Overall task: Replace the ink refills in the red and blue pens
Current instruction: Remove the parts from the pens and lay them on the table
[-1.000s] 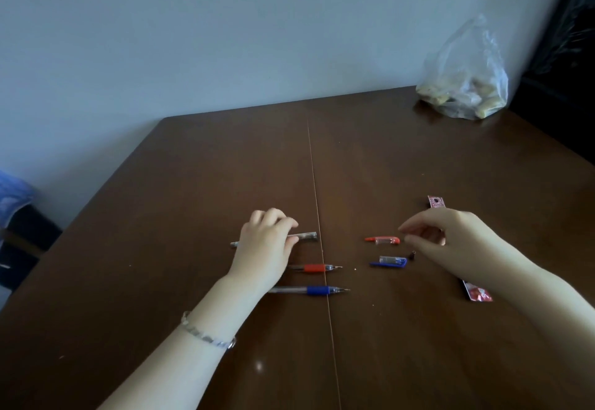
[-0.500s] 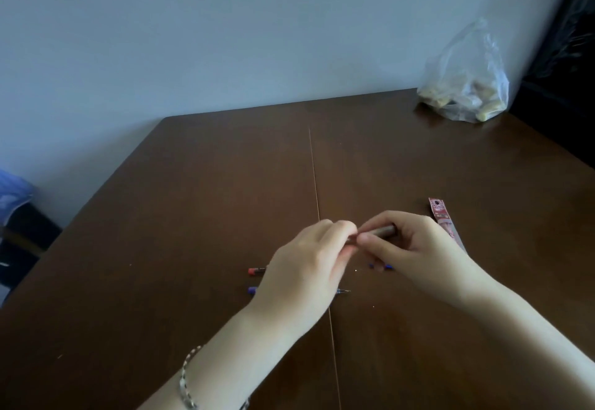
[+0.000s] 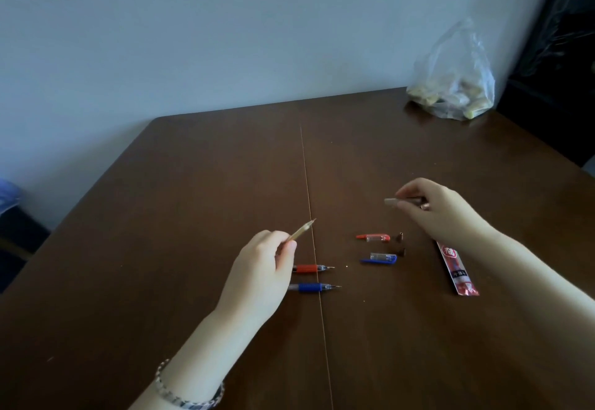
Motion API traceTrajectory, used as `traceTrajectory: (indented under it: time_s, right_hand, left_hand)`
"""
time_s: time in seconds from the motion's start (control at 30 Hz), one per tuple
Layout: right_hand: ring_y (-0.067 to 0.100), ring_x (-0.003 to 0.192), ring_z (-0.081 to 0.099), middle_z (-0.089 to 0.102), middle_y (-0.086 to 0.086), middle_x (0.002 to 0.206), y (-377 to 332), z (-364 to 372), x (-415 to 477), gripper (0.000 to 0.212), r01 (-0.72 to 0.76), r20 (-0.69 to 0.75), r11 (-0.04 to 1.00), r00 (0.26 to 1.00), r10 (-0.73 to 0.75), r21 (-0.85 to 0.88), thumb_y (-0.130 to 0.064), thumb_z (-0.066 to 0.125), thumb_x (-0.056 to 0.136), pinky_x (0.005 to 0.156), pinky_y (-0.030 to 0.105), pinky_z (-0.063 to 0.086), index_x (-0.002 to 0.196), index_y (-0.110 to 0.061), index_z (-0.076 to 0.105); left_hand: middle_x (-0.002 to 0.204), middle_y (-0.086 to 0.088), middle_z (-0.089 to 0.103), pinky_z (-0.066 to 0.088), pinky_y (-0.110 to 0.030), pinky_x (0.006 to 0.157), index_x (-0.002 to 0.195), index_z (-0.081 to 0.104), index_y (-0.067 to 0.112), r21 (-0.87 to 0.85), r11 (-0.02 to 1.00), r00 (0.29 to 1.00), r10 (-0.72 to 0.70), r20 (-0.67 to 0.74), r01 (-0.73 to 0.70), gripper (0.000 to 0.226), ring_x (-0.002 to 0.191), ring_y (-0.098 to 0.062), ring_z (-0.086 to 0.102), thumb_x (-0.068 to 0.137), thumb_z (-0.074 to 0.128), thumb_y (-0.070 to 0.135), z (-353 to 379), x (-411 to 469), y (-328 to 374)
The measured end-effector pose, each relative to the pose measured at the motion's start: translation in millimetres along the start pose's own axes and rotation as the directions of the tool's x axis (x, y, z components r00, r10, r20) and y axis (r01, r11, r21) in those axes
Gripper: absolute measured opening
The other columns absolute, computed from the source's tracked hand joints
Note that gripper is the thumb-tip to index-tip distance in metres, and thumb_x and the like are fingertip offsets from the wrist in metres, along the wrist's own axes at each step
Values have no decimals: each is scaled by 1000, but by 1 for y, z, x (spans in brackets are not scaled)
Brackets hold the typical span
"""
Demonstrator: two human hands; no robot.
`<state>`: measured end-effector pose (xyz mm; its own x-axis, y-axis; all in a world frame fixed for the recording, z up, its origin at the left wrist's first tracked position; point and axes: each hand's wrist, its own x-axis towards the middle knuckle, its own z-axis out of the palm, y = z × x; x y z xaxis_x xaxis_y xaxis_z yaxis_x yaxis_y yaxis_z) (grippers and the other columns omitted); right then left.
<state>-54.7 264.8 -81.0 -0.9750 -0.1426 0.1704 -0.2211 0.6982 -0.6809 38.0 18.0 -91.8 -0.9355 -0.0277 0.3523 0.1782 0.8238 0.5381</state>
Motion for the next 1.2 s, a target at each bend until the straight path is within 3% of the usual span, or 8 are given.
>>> traceTrajectory:
  time_s: [0.2,0.33,0.4,0.57,0.73,0.9,1.03,1.2]
  right_hand:
    - [5,74,54,63,-12,77,0,38,25,13,65,160,997,985,-60,-30,-31,71,74,61,3,39,80,-20,71]
    - [21,104,50,66,3,95,2,43,22,19,34,234,993,972,-6,-117,-33,66,78,86,33,45,93,-20,69]
    - [22,106,48,64,0,96,-2,36,12,18,56,147,990,989,-37,-129,-27,64,81,86,29,39,97,-19,69]
    - [-3,63,62,71,-14,64,-31,26,-43,6,-58,6,914,998,60,401,-22,67,78,54,3,42,83,-25,70]
    - [1,41,47,61,-5,49,-47,45,-71,20,-263,143,627,961,236,733,-29,66,78,41,12,38,64,-15,70]
    - [2,42,43,56,8,58,-53,51,-71,20,-206,88,464,961,263,862,-18,66,76,41,12,35,62,-4,66]
    - [14,56,48,57,13,63,-55,50,-72,27,-167,69,430,970,234,887,-32,67,60,57,24,43,63,-5,67]
    - [10,49,47,58,1,49,-55,43,-75,29,-101,52,398,990,131,912,-33,62,67,50,18,41,65,-5,68]
  left_hand:
    - [85,8,53,39,-2,54,105,60,16,-71,997,1000,-7,6,7,22,72,-5,53,90,46,25,2,-3,18]
    - [92,7,56,44,-8,66,109,59,16,-113,993,999,-32,39,36,24,81,-8,56,90,48,25,3,-5,19]
    - [95,6,60,50,-15,71,108,59,18,-154,986,996,-62,70,72,23,86,-9,58,90,48,26,4,-7,20]
    - [78,18,61,52,-13,64,97,61,29,-278,950,984,-108,142,144,14,79,-2,60,89,50,28,12,-13,29]
    - [74,15,63,50,-15,65,90,63,30,-343,938,986,7,168,52,13,78,1,59,89,51,25,23,-16,44]
    - [60,16,58,40,-9,52,82,67,23,-368,930,992,21,124,26,13,64,-1,57,87,55,25,24,-14,54]
    - [40,13,47,30,-9,40,69,66,15,-575,780,939,-47,339,247,25,40,-4,43,88,53,22,18,-10,58]
    - [43,8,45,24,-13,31,60,66,17,-675,330,732,-79,677,660,26,35,-4,33,81,57,29,8,-6,62]
